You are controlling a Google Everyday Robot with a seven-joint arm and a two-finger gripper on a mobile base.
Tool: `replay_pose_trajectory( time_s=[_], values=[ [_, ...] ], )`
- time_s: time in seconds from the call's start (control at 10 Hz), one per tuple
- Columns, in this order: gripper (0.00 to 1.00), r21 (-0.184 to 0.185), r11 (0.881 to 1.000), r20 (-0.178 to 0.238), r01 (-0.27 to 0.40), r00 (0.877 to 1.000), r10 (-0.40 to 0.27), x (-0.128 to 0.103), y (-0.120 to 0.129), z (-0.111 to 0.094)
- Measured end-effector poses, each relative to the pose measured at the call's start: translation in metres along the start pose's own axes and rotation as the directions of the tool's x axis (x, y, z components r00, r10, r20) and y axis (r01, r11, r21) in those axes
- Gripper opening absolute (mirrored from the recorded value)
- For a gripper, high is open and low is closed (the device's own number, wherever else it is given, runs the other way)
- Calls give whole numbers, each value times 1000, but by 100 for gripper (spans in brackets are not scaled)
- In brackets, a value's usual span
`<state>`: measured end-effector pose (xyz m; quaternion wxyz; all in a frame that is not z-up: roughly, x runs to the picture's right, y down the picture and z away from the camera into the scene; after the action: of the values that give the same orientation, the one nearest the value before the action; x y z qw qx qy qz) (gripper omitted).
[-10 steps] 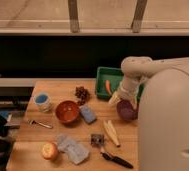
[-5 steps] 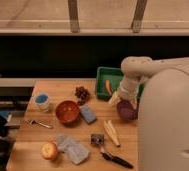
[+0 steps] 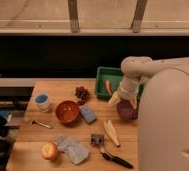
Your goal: Place fork in red bowl
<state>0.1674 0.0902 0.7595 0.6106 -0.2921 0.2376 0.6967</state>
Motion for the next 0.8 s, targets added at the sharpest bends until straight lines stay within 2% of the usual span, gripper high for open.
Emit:
replay_pose_trajectory(
  time_s=[0.6,0.8],
  values=[
    [80,0,1000,1,2,1000,-2,0,0,-1],
    [80,-6,997,18,75,997,-75,-2,14,-7]
  ],
)
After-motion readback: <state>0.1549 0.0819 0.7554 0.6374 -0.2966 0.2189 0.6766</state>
